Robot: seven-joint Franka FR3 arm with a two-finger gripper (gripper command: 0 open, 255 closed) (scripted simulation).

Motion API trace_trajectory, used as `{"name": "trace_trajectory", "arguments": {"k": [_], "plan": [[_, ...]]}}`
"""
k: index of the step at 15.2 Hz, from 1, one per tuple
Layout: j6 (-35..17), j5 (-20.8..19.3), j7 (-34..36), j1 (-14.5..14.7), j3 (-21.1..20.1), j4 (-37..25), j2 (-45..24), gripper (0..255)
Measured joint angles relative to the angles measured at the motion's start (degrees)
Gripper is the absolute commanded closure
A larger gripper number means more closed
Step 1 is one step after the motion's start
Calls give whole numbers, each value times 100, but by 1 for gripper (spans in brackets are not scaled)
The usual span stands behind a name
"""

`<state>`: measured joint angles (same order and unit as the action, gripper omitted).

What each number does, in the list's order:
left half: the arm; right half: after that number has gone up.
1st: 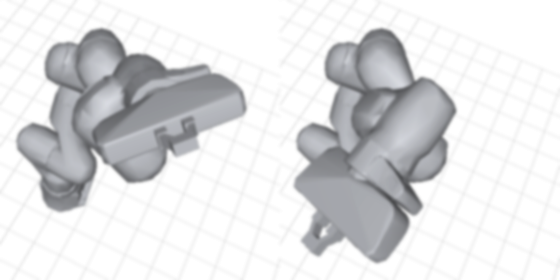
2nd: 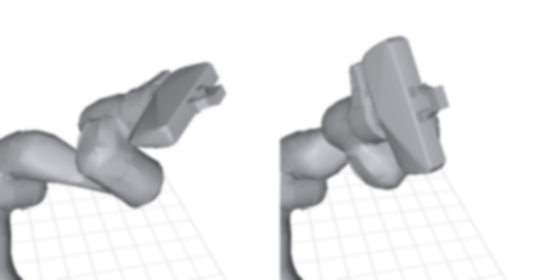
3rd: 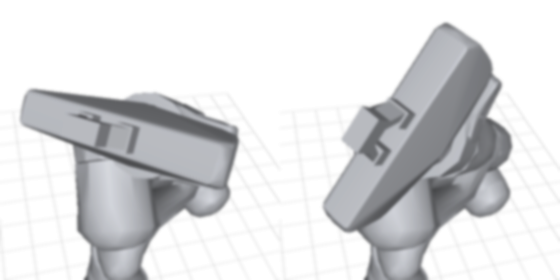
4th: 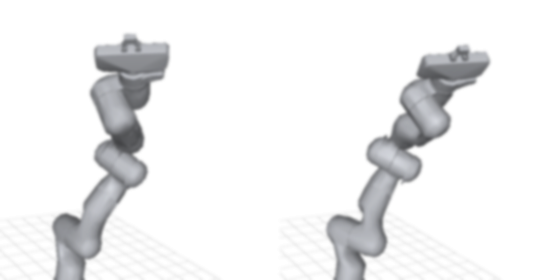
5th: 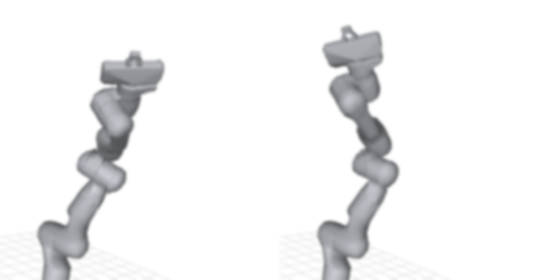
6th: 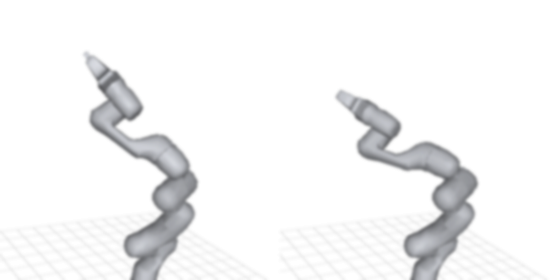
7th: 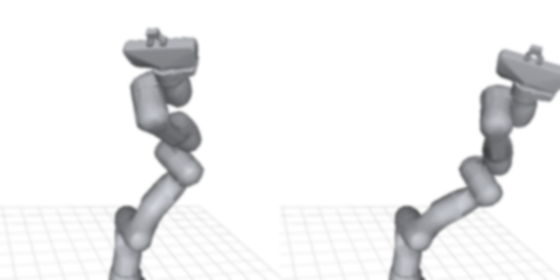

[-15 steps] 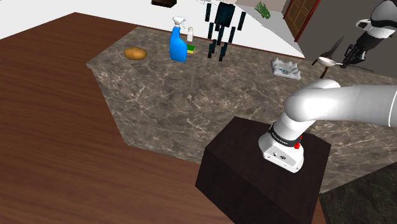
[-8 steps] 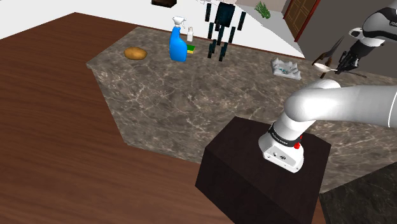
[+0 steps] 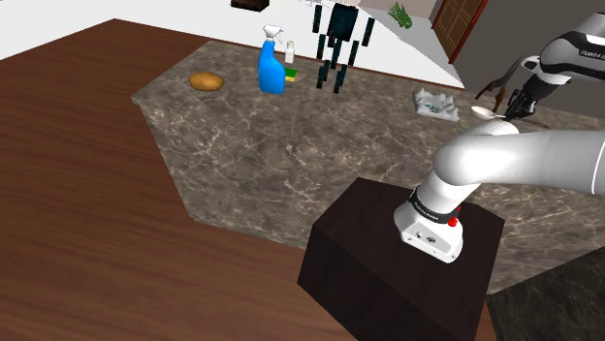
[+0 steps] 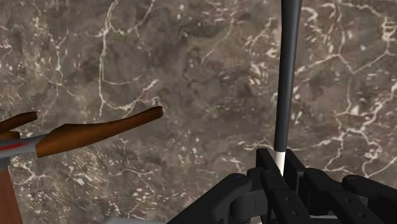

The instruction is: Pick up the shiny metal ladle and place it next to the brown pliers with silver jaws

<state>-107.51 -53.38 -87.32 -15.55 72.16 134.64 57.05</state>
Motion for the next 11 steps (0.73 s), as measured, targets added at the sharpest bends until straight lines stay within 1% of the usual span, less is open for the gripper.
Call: {"name": "trace_trajectory", "arguments": {"k": [6, 8, 11], "plan": [[-346, -294, 81, 62, 392, 213, 3, 255], [-475, -405, 112, 138, 570, 241, -12, 255], [-546, -473, 130, 152, 656, 282, -11, 255]]}}
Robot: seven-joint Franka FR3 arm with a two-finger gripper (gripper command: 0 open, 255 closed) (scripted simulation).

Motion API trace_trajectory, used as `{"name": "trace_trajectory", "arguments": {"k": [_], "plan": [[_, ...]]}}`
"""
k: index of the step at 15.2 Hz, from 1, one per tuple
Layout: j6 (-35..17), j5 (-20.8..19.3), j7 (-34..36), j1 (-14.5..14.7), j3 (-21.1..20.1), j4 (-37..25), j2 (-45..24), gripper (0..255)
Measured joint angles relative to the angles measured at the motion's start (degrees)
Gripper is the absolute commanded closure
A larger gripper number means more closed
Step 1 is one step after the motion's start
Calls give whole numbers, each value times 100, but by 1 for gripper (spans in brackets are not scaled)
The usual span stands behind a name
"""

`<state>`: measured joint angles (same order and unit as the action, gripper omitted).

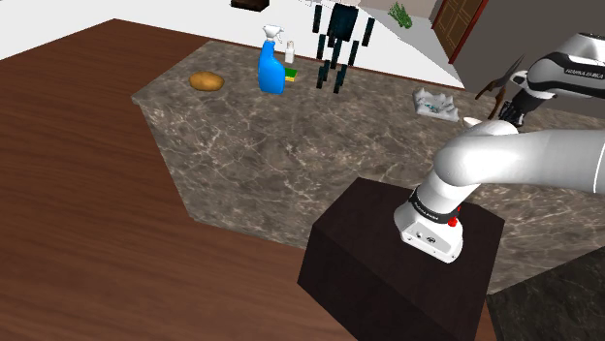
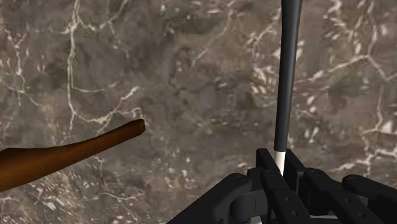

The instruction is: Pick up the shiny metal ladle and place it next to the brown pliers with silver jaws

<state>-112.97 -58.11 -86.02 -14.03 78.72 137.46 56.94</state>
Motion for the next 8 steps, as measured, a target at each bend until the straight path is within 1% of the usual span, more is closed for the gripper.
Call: {"name": "trace_trajectory", "arguments": {"k": [4, 5, 8], "plan": [[-9, -9, 3, -1, 8, 8, 1, 255], [-9, -9, 3, -1, 8, 9, 1, 0], [-9, -9, 3, -1, 8, 8, 1, 0]]}}
